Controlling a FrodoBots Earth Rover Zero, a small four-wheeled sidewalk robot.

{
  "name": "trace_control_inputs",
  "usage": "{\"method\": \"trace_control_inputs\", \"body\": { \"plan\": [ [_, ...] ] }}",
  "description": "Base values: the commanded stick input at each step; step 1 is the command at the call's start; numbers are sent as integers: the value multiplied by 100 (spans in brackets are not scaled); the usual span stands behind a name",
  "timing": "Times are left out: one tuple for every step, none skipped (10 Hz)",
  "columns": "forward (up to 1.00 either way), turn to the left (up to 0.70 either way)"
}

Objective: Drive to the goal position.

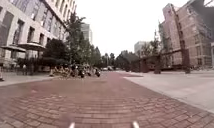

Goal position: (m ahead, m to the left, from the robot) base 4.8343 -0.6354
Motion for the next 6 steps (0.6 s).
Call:
{"method": "trace_control_inputs", "body": {
  "plan": [
    [70, 0],
    [70, 0],
    [70, 0],
    [70, 0],
    [70, 0],
    [70, 0]
  ]
}}
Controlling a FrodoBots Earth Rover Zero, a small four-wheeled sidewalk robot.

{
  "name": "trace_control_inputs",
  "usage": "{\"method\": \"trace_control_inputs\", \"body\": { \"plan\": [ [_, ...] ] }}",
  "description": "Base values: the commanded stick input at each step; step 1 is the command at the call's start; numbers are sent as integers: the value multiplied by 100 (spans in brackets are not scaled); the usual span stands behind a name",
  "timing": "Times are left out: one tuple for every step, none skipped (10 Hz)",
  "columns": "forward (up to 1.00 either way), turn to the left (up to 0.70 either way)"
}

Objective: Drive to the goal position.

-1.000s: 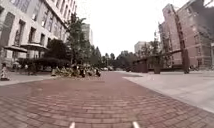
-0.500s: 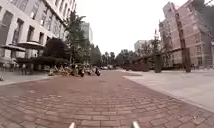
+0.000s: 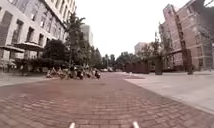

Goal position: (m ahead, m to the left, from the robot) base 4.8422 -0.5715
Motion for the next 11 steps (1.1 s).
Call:
{"method": "trace_control_inputs", "body": {
  "plan": [
    [70, 0],
    [70, 0],
    [70, 0],
    [70, 0],
    [70, 0],
    [70, 0],
    [70, 0],
    [70, 0],
    [70, 0],
    [70, -14],
    [70, -14]
  ]
}}
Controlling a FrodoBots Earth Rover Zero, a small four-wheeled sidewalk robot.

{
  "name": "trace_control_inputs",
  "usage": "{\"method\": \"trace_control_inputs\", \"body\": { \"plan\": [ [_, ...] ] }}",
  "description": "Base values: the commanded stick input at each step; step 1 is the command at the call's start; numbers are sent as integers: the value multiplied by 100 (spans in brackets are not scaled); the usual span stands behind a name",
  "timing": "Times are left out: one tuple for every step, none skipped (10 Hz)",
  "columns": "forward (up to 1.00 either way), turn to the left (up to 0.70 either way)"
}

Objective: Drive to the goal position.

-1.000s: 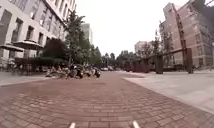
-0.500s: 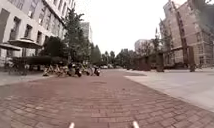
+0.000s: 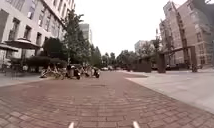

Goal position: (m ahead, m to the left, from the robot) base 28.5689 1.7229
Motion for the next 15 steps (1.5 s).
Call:
{"method": "trace_control_inputs", "body": {
  "plan": [
    [70, -14],
    [70, -14],
    [70, -14],
    [70, -14],
    [70, -14],
    [70, -14],
    [70, -5],
    [70, 0],
    [70, 0],
    [70, 0],
    [70, 0],
    [70, 0],
    [70, 0],
    [70, 0],
    [70, 0]
  ]
}}
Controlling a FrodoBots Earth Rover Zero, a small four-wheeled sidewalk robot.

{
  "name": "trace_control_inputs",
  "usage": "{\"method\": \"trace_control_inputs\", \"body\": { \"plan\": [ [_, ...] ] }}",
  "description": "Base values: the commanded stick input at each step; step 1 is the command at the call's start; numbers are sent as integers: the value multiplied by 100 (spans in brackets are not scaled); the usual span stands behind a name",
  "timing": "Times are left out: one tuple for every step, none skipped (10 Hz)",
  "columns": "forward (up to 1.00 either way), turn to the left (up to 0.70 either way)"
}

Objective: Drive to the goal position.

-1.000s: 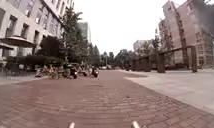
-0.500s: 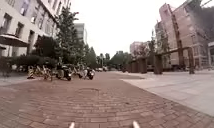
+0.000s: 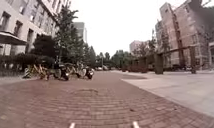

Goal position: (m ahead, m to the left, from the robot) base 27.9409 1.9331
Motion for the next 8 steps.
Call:
{"method": "trace_control_inputs", "body": {
  "plan": [
    [70, 0],
    [70, 0],
    [70, 0],
    [70, 0],
    [70, 0],
    [70, 0],
    [70, 0],
    [70, 0]
  ]
}}
